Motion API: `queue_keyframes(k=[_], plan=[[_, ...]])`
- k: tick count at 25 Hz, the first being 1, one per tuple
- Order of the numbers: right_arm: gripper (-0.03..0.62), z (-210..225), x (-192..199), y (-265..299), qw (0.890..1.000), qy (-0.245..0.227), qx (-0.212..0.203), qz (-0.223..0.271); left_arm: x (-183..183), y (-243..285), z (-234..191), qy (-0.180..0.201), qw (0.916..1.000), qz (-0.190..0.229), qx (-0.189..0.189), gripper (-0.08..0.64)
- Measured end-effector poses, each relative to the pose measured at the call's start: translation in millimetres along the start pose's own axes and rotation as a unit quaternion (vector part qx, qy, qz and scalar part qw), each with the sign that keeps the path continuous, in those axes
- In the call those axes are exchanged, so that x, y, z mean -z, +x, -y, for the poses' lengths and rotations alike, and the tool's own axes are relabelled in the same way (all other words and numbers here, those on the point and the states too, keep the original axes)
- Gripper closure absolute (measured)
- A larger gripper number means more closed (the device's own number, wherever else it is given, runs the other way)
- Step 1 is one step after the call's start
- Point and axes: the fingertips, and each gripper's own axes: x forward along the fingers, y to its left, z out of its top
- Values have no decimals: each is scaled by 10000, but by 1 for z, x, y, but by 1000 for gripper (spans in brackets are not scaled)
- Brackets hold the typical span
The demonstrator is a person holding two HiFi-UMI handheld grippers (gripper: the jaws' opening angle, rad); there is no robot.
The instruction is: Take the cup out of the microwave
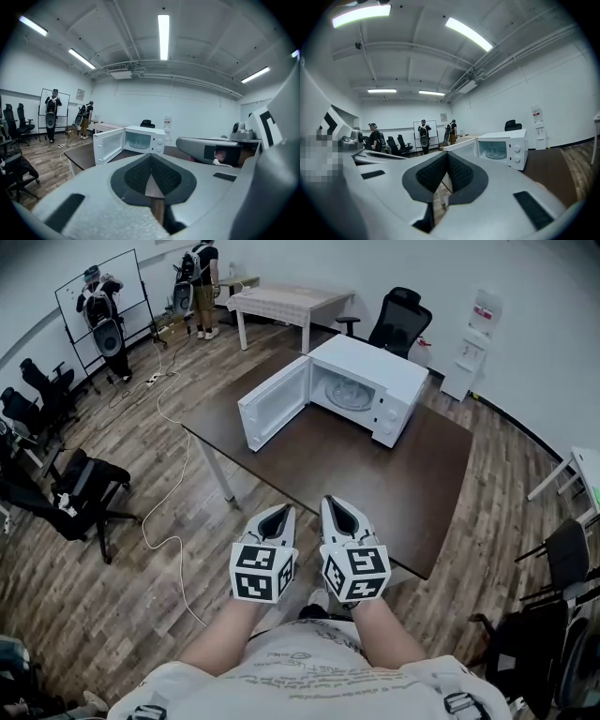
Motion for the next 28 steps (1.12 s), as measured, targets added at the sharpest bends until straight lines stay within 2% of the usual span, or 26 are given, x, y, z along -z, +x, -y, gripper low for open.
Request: queue_keyframes(k=[6, 21, 28], plan=[[578, 38, -1, 33, 9998, 94, 42, -143, -8, 51, -2, 8, 9999, -166, 42, 546], [579, 131, -14, 116, 9998, 118, 80, -169, -39, 177, -11, 22, 9998, -150, 120, 546], [579, 164, -19, 133, 9992, 283, 243, -115, -41, 210, -10, 80, 9995, -258, 174, 546]])
